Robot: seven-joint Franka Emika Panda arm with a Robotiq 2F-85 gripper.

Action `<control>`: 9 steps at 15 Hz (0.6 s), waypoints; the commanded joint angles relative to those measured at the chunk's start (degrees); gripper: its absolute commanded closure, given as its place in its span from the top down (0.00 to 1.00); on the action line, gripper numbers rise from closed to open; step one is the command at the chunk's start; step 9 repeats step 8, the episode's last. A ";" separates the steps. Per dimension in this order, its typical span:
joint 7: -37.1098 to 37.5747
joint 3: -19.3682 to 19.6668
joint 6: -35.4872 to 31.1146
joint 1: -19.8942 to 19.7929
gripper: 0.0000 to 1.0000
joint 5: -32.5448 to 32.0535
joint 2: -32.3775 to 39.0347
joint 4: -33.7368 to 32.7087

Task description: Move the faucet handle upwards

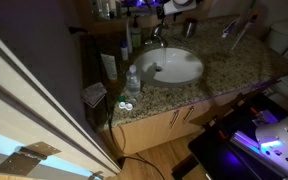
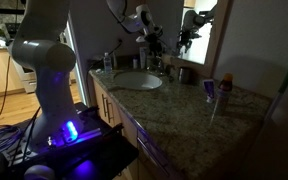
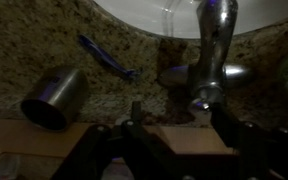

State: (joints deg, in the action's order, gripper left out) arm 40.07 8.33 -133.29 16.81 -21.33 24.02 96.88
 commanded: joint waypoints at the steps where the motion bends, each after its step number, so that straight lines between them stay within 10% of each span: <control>1: 4.86 2.35 11.86 -0.59 1.00 -7.70 -9.50 4.17; 4: 2.20 0.84 22.55 -5.28 1.00 -8.41 -16.56 4.87; 9: 2.60 -1.13 22.46 -7.69 1.00 -8.84 -16.17 2.92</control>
